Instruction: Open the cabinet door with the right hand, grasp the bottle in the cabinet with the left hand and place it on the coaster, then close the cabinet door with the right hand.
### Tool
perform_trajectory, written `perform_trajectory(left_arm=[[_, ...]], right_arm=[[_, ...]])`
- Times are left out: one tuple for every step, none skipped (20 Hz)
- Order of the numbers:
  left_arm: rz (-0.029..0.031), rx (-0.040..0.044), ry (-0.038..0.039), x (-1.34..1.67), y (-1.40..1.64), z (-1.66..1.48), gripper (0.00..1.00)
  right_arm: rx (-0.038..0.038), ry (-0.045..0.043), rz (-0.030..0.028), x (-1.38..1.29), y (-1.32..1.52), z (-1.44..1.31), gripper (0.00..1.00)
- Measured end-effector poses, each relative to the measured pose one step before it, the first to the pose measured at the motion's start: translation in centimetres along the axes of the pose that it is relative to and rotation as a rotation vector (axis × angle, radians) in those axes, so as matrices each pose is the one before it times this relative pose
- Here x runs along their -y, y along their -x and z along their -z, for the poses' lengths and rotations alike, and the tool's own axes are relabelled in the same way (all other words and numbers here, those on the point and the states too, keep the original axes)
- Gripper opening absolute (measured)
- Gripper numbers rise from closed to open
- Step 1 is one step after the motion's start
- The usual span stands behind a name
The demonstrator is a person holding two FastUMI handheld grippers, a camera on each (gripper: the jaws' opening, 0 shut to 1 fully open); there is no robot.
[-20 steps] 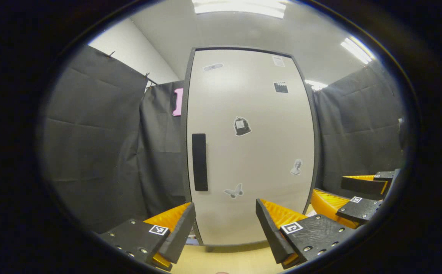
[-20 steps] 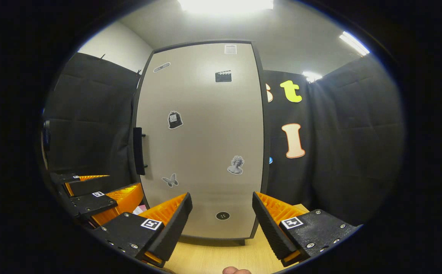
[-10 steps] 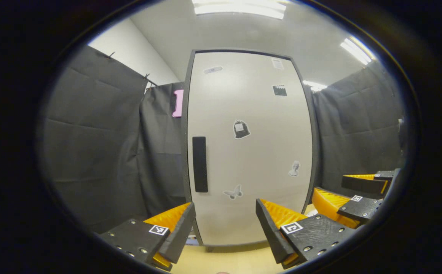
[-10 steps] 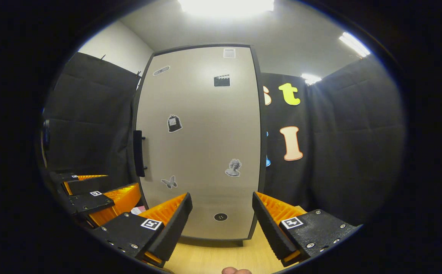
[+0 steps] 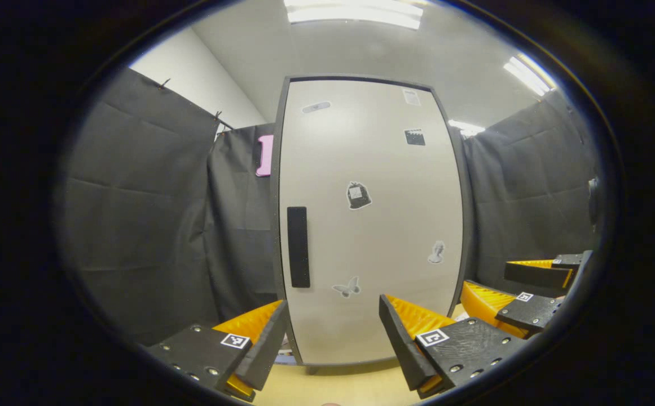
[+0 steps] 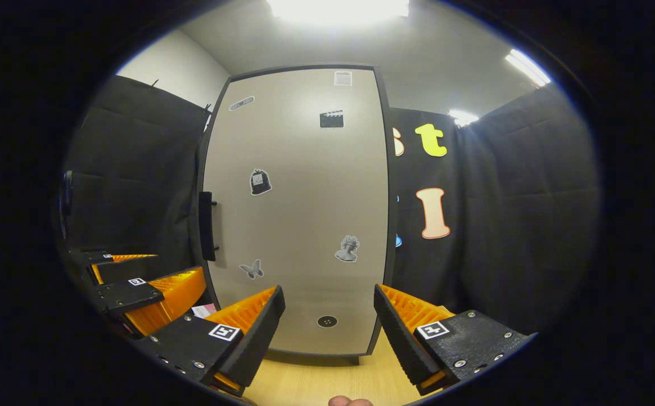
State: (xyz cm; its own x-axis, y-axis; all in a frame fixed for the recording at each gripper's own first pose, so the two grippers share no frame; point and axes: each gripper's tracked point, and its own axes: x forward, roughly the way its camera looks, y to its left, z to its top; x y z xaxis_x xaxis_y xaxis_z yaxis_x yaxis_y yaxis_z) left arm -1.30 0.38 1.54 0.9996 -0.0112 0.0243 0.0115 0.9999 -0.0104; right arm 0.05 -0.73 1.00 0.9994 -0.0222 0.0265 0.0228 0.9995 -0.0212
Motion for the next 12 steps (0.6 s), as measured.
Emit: perform_trajectory(left_arm=[[0.00233, -0.00376, -0.00116, 0.009, 0.005, 0.075, 0.99], [0.00157, 0.00148, -0.00134, -0.051, 0.074, -0.145, 0.99], [-0.00105, 0.00635, -0.00383, -0.122, 0.065, -0.285, 0.99], [-0.00452, 0.00941, -0.0059, -0.316, 0.126, -0.372, 0.98], [-0.00258, 0.00768, -0.00444, -0.196, 0.036, -0.169, 0.99], [-0.00037, 0.00194, -0.00247, -0.167, 0.06, -0.081, 0.98], [-0.00245, 0.00023, -0.00066, -0.252, 0.089, 0.068, 0.99], [-0.00289, -0.00217, 0.00045, -0.262, 0.108, 0.066, 0.99], [-0.00497, -0.00319, 0.00028, -0.327, 0.146, 0.073, 0.99], [-0.00513, -0.00252, 0.00128, -0.347, 0.116, 0.222, 0.99], [-0.00307, -0.00499, 0.00299, -0.386, 0.191, 0.205, 0.99], [-0.00516, -0.0045, 0.00286, -0.446, 0.254, 0.148, 0.99]], right_arm=[[0.00039, 0.00023, -0.00178, -0.024, -0.095, 0.009, 0.98], [-0.00158, 0.00218, -0.00043, -0.023, -0.111, 0.012, 0.98], [-0.00079, 0.00235, -0.00033, -0.023, -0.105, 0.045, 0.98], [-0.00027, 0.00077, -0.00097, -0.054, -0.075, -0.013, 0.98], [-0.00067, 0.00052, -0.00189, -0.084, -0.192, 0.076, 0.98], [-0.00042, 0.00049, -0.00271, -0.147, -0.198, -0.057, 0.98], [0.00029, -0.00042, -0.00361, -0.206, -0.178, -0.072, 0.98], [0.00194, 0.0005, -0.00416, -0.225, -0.208, -0.202, 0.98], [0.00415, 0.00297, -0.00445, -0.294, -0.048, -0.257, 0.98], [0.00546, 0.0038, -0.00505, -0.29, -0.25, -0.311, 0.98], [0.00455, 0.0045, -0.00654, -0.32, -0.354, -0.195, 0.96], [0.00303, 0.00508, -0.00467, -0.387, -0.299, -0.257, 0.98]])
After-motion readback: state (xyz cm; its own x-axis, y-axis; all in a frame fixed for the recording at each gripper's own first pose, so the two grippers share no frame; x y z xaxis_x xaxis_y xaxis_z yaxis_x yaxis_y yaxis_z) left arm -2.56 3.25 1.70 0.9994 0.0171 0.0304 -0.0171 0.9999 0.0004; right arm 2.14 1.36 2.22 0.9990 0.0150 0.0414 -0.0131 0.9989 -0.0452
